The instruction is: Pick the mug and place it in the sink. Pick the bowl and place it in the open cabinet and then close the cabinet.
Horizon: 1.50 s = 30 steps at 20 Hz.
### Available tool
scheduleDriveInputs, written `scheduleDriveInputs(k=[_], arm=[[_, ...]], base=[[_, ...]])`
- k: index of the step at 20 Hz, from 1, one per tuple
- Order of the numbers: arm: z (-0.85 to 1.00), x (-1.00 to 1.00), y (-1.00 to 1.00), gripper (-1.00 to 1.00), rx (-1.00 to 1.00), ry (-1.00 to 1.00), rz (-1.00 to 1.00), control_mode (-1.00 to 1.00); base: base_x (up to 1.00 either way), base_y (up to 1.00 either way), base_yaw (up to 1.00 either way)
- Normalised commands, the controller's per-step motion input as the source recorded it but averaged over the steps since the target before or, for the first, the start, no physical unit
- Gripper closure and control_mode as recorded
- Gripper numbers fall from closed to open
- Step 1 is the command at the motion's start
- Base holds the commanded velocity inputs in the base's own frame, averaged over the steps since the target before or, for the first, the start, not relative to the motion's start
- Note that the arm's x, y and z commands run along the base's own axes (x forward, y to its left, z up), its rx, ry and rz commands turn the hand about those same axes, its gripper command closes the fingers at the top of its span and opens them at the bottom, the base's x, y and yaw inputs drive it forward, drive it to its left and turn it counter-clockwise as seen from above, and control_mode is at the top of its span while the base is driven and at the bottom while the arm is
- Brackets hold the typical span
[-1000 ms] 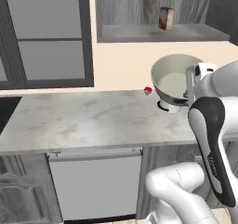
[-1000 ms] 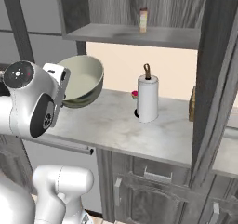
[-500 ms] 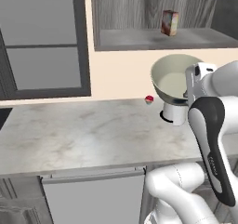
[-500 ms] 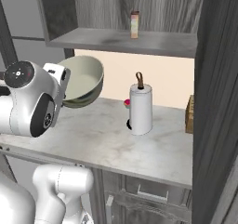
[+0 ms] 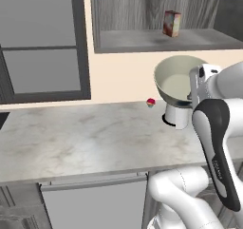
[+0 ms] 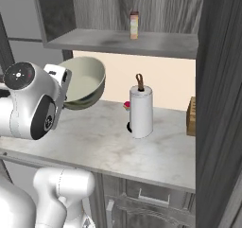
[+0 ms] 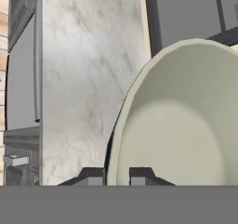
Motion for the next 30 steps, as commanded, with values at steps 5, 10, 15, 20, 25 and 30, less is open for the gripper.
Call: scheduleDriveInputs(k=[5, 10, 15, 20, 25, 30], arm=[[0.00, 0.00, 0.00, 1.00, 0.00, 0.00, 0.00, 1.00], [0.00, -0.01, 0.00, 1.00, 0.00, -0.04, 0.00, -1.00], [0.29, -0.04, 0.00, 1.00, 0.00, -0.17, -0.03, -1.00], [0.53, 0.11, 0.00, 1.00, -0.04, -0.12, -0.07, -1.00], [0.41, 0.34, 0.01, 1.00, -0.02, -0.06, 0.00, -1.00], [0.18, 0.59, 0.00, 1.00, 0.00, 0.00, 0.01, -1.00]], base=[[-0.05, 0.00, 0.00], [0.00, 0.00, 0.00], [0.00, 0.00, 0.00], [0.00, 0.00, 0.00], [0.00, 0.00, 0.00], [0.00, 0.00, 0.00]])
